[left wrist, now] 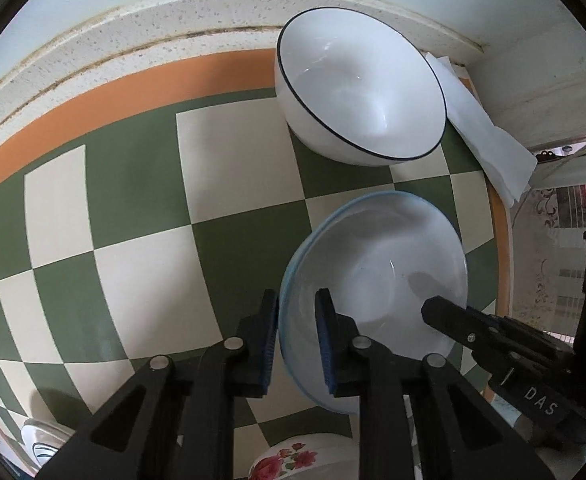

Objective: Organize plates and bowls

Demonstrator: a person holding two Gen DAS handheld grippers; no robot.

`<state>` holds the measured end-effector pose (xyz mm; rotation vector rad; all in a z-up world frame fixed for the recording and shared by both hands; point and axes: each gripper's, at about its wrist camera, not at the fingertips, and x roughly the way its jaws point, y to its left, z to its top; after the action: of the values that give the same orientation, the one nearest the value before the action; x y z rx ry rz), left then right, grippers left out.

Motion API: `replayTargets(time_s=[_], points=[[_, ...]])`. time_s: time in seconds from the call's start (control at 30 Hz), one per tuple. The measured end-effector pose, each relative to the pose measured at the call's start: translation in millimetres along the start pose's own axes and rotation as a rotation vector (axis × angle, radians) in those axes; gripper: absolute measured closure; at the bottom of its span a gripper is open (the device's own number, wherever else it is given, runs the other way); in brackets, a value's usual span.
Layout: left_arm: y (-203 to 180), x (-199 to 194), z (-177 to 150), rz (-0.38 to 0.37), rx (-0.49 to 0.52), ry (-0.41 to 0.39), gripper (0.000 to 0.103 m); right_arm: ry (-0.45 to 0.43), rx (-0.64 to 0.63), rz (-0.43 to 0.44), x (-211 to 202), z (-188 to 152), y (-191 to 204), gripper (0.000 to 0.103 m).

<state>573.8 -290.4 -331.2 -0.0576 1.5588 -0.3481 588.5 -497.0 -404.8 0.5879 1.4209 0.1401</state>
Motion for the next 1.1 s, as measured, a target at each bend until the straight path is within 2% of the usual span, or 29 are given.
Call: replayTargets(time_s=[0.2, 0.4, 0.73, 0.9, 1.1], points=[[-5.6, -16.8, -7.4, 0.003, 0.008, -0.039, 0.086, -0.036, -0.041, -0.009, -18.7, -4.1, 12.7, 0.09], [-8.2, -56.4, -25.3, -0.008, 0.016, -0.105, 0.086, -0.075, -0.084, 0.001, -48.1, -17.5, 29.3, 0.09], [-11.7, -109.7, -73.5, -0.027, 0.038, -0.182, 0.086, -0.122, -0.14, 0.034, -94.4, -74.6, 58.9, 0.09], [-7.5, -112.3, -104.6, -0.035, 0.054, -0.166, 0.086, -0.101, -0.149, 0.033, -100.3, -107.9, 59.5, 0.089], [-0.6, -89.9, -140.1, -0.034, 0.056, -0.099, 0.086, -0.047, -0.132, 0.023, -83.5, -142.2, 49.6, 0.089]])
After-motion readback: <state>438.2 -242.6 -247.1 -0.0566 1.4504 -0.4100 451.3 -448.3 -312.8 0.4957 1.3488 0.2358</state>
